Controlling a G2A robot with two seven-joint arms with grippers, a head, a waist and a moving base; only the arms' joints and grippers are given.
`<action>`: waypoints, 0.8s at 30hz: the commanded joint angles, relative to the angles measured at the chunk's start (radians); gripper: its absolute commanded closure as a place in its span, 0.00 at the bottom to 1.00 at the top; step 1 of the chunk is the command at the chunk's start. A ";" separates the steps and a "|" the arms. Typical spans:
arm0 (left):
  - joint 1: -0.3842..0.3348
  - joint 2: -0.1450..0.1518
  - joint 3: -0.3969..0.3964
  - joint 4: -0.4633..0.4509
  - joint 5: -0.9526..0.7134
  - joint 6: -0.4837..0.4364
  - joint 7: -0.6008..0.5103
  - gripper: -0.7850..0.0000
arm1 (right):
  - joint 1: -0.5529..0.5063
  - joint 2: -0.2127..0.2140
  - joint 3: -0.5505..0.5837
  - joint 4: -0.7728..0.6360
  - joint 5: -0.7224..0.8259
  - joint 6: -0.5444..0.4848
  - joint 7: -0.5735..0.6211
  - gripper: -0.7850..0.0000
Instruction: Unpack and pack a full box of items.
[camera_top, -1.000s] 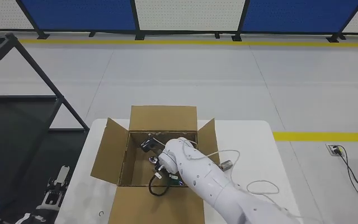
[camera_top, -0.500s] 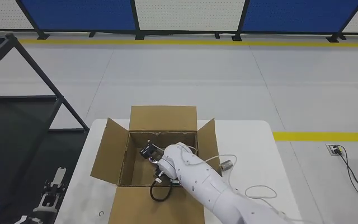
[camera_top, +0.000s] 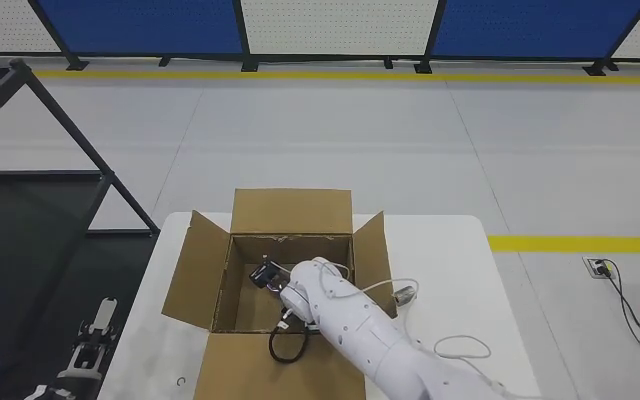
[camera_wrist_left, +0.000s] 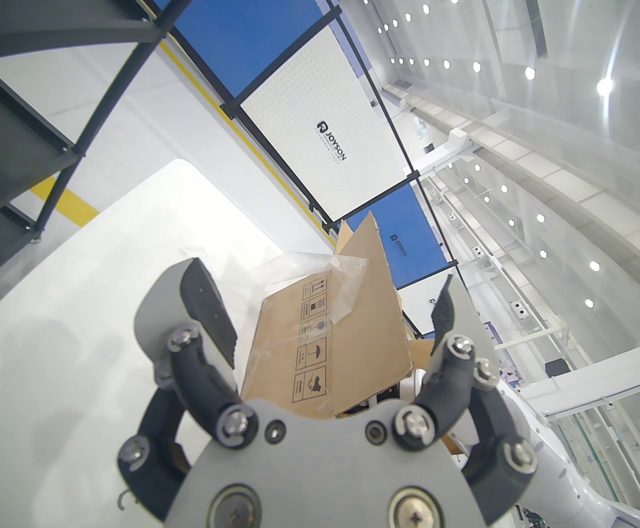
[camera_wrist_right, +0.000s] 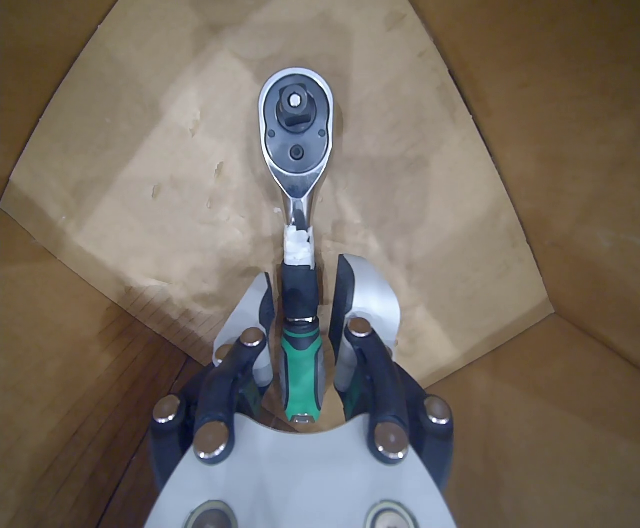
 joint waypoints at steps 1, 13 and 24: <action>0.001 0.000 -0.002 -0.001 -0.001 -0.001 0.000 0.00 | -0.001 -0.005 0.003 0.010 -0.005 -0.003 0.000 0.67; 0.007 -0.001 -0.014 0.007 -0.013 -0.005 0.009 0.00 | -0.005 -0.033 0.018 0.072 -0.032 -0.050 -0.005 0.66; 0.009 -0.002 -0.021 0.010 -0.017 -0.009 0.013 0.00 | -0.004 -0.055 0.035 0.118 -0.043 -0.080 0.000 1.00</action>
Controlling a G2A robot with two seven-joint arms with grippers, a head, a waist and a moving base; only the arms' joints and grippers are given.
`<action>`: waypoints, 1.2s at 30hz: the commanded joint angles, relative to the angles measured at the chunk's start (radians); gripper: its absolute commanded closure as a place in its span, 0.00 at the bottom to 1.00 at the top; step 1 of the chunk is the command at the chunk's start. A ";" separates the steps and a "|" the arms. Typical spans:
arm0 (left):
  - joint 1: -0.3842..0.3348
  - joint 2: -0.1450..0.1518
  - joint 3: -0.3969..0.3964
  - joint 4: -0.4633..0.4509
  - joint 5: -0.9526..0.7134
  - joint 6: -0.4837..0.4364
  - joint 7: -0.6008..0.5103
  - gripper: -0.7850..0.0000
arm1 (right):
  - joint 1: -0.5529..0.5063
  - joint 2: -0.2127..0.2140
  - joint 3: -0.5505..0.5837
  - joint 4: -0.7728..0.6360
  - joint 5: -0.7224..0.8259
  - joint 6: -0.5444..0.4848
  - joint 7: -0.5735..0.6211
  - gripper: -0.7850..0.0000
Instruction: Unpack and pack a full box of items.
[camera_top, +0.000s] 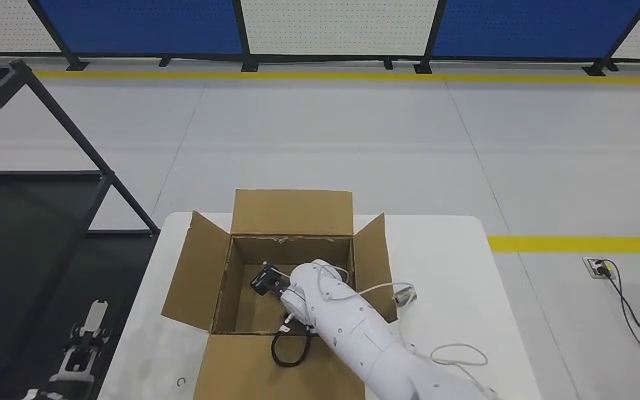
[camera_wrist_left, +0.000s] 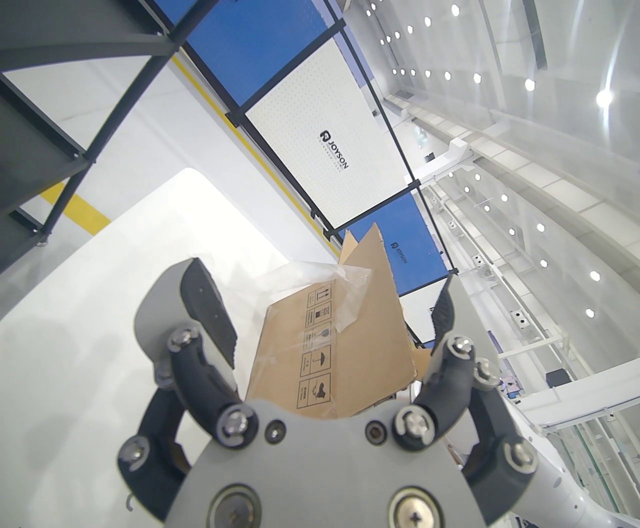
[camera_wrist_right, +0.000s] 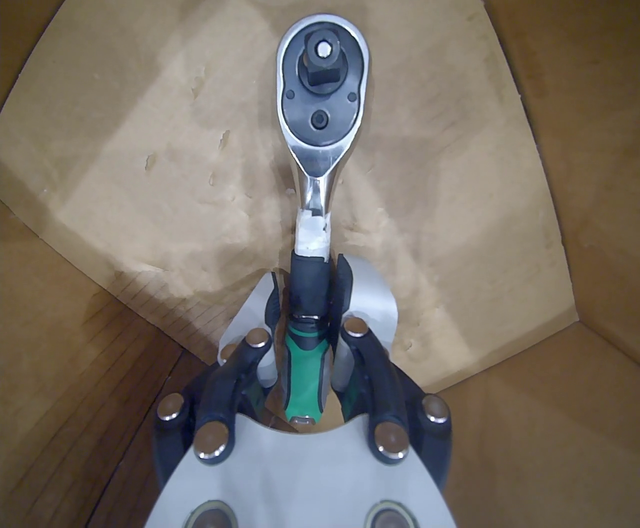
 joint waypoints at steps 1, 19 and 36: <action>0.000 0.000 -0.001 0.001 -0.002 0.000 0.000 0.00 | 0.002 -0.003 0.004 0.008 -0.001 0.000 -0.002 1.00; -0.022 0.001 0.032 -0.010 0.036 0.007 -0.025 0.00 | 0.065 0.022 0.066 -0.027 -0.001 -0.068 -0.075 1.00; -0.068 0.005 0.094 -0.024 0.099 0.019 -0.063 0.00 | -0.225 0.331 0.306 -0.947 -0.313 0.152 0.137 1.00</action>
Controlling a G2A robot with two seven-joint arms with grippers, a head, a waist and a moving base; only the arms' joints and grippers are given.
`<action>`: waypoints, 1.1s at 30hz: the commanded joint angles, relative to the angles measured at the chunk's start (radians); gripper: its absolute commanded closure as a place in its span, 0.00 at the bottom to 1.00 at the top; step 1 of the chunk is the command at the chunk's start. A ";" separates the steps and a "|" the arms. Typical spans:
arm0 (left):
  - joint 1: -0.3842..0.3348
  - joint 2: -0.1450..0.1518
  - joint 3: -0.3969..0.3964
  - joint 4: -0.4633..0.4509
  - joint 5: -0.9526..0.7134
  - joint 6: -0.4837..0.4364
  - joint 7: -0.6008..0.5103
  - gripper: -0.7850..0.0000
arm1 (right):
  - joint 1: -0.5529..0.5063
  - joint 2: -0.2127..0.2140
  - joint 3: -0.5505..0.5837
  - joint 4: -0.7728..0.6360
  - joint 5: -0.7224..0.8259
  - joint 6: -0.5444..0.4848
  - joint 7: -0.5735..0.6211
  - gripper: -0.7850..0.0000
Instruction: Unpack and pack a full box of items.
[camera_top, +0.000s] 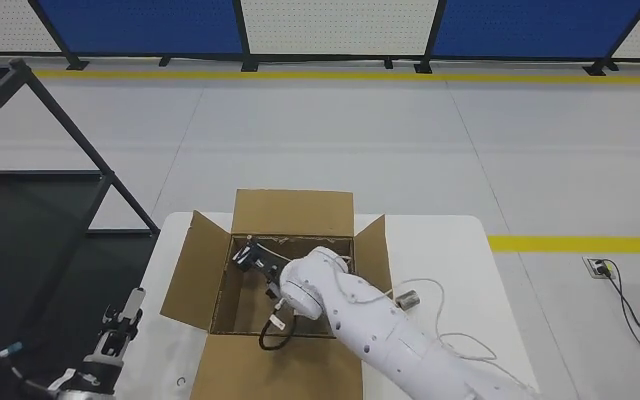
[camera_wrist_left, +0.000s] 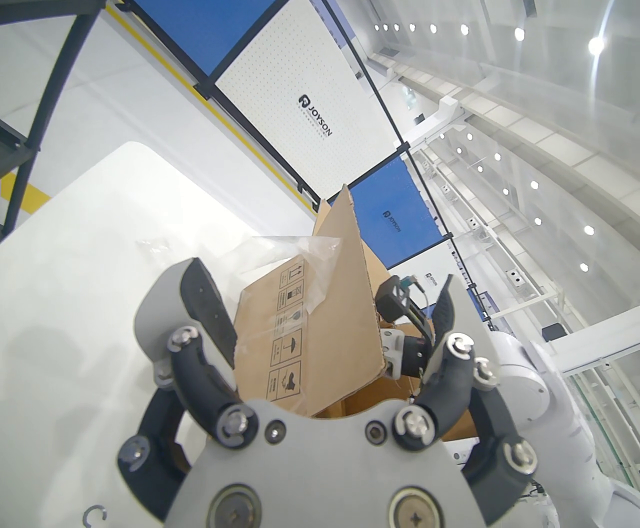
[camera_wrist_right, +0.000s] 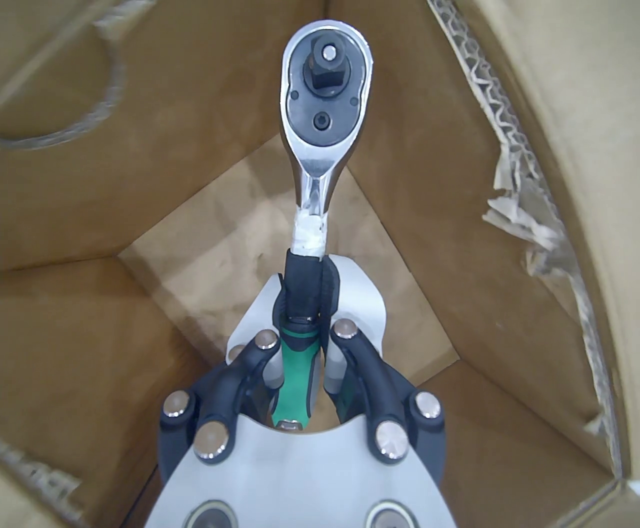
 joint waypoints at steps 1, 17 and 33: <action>-0.002 0.000 0.004 0.002 0.006 0.002 0.000 0.00 | -0.137 0.078 0.098 -0.308 -0.110 0.014 0.096 1.00; -0.008 0.002 0.022 0.010 0.015 0.011 0.007 0.00 | -0.533 0.206 0.359 -0.874 -0.345 -0.083 0.159 1.00; -0.001 0.003 0.048 0.014 0.031 0.011 -0.008 0.00 | -0.680 0.226 0.531 -1.260 -0.292 -0.053 0.055 1.00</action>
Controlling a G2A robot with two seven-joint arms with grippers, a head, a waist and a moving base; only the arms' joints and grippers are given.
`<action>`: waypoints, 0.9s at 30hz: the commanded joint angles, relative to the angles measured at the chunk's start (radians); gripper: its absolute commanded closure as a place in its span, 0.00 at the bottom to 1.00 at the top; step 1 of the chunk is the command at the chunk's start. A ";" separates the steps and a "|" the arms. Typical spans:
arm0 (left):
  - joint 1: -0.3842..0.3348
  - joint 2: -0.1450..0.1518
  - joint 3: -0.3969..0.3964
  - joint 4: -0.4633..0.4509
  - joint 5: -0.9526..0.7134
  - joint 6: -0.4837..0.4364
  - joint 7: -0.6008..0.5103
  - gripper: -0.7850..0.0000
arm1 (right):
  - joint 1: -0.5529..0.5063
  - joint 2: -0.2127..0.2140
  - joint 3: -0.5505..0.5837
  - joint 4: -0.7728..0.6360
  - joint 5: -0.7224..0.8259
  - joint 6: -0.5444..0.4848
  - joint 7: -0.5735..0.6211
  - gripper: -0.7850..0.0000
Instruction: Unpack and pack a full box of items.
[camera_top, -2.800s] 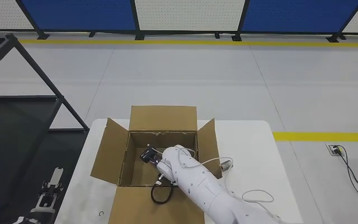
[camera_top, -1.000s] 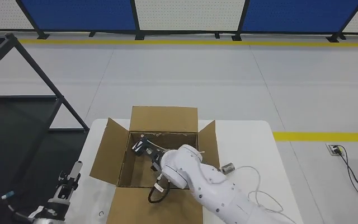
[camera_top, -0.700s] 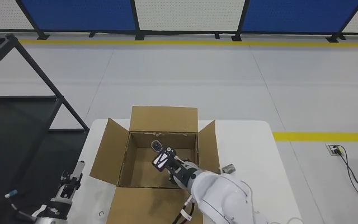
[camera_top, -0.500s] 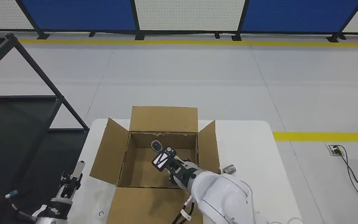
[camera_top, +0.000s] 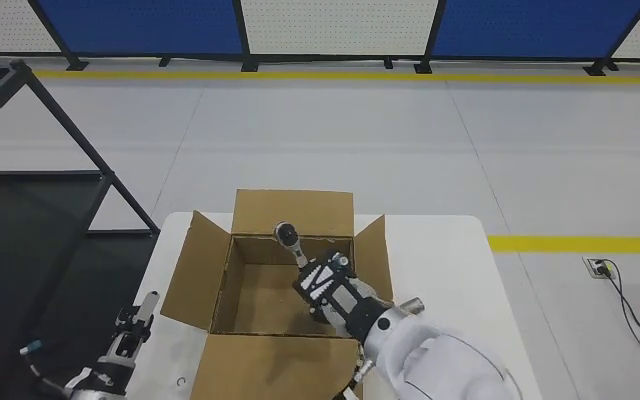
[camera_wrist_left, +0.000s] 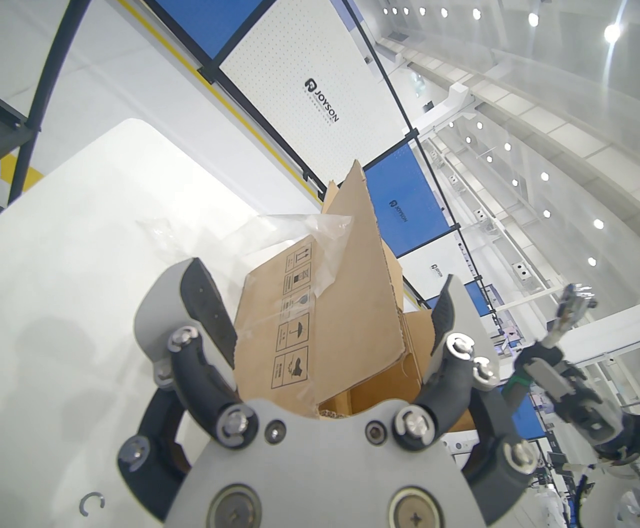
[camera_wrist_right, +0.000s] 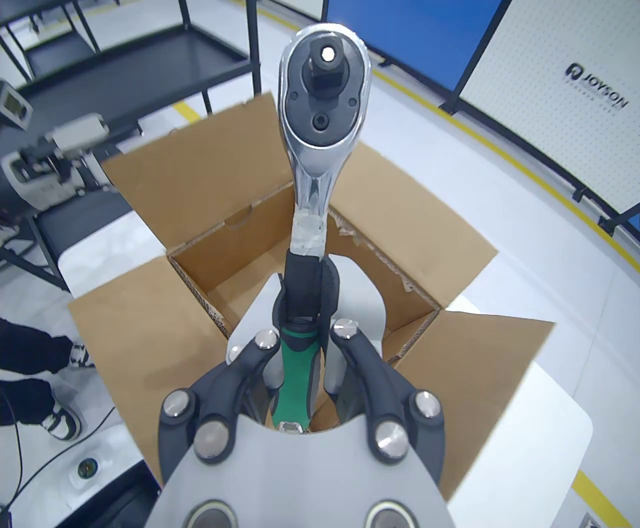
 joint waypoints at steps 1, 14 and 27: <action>-0.004 0.000 0.008 0.000 0.006 -0.001 -0.005 0.00 | -0.048 0.007 0.048 -0.094 -0.004 0.009 0.004 1.00; -0.023 0.003 0.045 0.000 0.034 0.003 -0.025 0.00 | -0.289 0.033 0.446 -0.141 0.049 0.102 -0.110 1.00; -0.040 0.006 0.075 0.002 0.060 0.015 -0.036 0.00 | -0.596 0.054 0.690 -0.141 0.249 0.094 0.103 1.00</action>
